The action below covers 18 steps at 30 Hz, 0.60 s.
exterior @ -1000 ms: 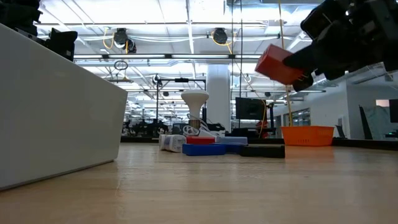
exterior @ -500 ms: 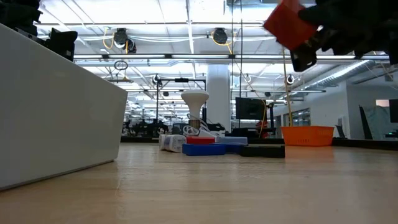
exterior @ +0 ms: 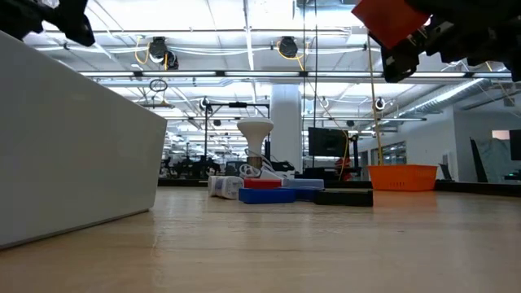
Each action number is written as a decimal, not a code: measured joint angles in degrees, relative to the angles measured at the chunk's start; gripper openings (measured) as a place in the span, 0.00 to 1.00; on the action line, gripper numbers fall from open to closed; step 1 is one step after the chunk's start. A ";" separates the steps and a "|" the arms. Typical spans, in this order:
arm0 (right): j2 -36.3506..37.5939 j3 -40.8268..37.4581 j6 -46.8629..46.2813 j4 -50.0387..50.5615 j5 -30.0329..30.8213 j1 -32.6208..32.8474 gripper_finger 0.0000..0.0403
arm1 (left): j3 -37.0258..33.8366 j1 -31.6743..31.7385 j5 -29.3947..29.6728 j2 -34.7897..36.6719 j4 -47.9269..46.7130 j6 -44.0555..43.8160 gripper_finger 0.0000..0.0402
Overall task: Pick & Place Office items
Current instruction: Put the bottom red charger adapter into the gray bin
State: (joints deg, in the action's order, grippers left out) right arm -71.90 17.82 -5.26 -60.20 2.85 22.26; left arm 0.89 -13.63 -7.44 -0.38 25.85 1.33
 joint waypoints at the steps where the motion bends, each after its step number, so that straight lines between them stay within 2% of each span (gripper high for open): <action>1: 0.00 0.00 0.02 -0.02 0.03 -0.01 0.55 | 0.00 0.00 0.00 0.01 1.16 -1.43 0.76; 8: 0.01 0.00 2.03 0.01 3.45 -0.32 0.54 | 0.00 0.00 1.72 0.00 3.12 -5.33 0.76; 12: 0.01 0.00 3.05 0.02 3.28 -1.36 0.55 | 0.00 0.00 8.83 0.00 2.60 -13.30 0.76; 14: 0.01 0.00 5.06 0.02 3.17 -1.97 0.56 | 0.00 0.00 13.20 -0.52 1.10 -13.73 0.76; 18: 0.00 0.33 8.53 0.16 3.22 -3.64 0.55 | -0.02 0.02 20.55 -6.25 1.56 -18.07 0.76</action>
State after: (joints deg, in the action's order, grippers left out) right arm -71.90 18.15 3.28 -60.05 6.07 18.62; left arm 0.86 -13.61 13.11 -6.62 27.41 -16.74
